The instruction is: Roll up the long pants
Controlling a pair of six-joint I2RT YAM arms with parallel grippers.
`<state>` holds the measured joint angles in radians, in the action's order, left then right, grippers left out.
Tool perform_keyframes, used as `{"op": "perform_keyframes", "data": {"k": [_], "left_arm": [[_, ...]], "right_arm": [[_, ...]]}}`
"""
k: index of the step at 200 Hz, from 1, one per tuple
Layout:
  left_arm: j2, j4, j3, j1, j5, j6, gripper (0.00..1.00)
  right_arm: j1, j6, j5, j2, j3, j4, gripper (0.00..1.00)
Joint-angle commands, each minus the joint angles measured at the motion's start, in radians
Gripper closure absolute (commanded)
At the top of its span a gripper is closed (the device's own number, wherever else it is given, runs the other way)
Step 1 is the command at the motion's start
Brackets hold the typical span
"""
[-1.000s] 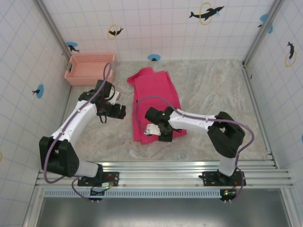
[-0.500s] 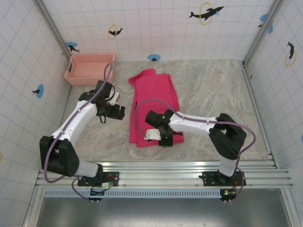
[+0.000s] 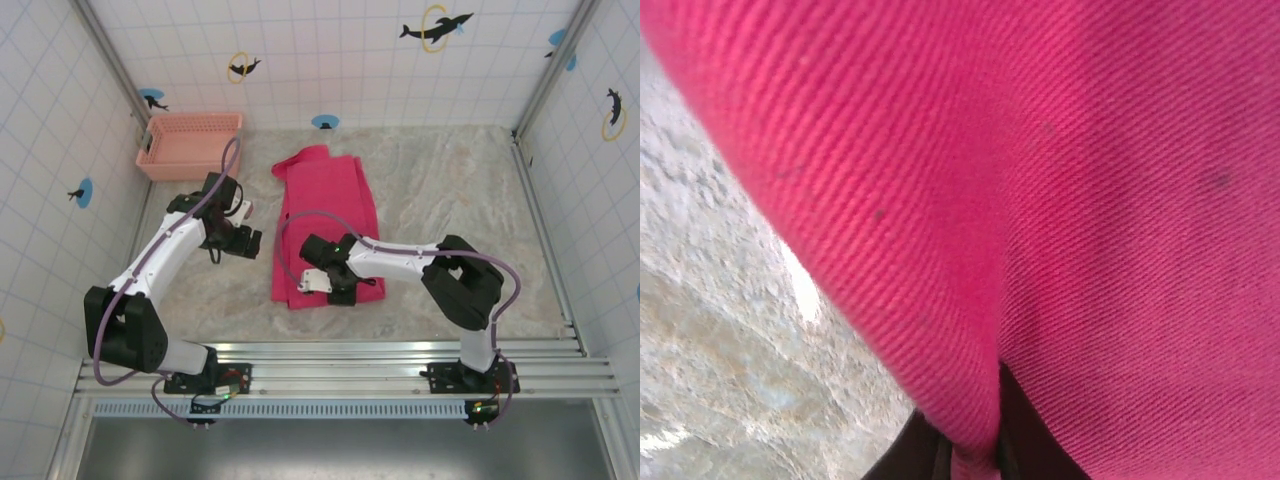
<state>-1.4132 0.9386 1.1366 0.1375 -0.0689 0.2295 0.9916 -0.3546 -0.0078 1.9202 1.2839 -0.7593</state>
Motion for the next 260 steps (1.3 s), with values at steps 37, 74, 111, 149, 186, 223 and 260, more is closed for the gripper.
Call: {"op": "perform_keyframes", "data": {"k": [37,74,111,149,186,223,260], "left_arm": [[0.029,0.058,0.034,-0.003,0.031,-0.075,0.02],[0.051,0.068,0.037,-0.002,0.031,-0.131,0.03],[0.068,0.073,0.038,0.000,0.001,-0.155,0.03],[0.061,0.069,0.043,0.017,-0.061,-0.159,0.02],[0.013,0.068,0.074,0.081,-0.134,-0.143,0.02],[-0.084,0.039,0.121,0.177,-0.219,-0.112,0.02],[-0.245,-0.010,0.164,0.229,-0.198,-0.050,0.02]], "right_arm": [[-0.026,-0.005,-0.476,0.069,0.223,-0.354,0.96],[-0.096,0.043,-0.739,0.132,0.361,-0.536,0.97],[-0.240,0.072,-0.891,0.302,0.535,-0.638,0.96],[-0.346,0.099,-0.951,0.489,0.719,-0.677,0.95],[-0.397,0.120,-0.954,0.602,0.815,-0.673,0.94],[-0.407,0.132,-0.957,0.650,0.860,-0.663,0.93],[-0.411,0.135,-0.966,0.671,0.878,-0.656,0.93]]}}
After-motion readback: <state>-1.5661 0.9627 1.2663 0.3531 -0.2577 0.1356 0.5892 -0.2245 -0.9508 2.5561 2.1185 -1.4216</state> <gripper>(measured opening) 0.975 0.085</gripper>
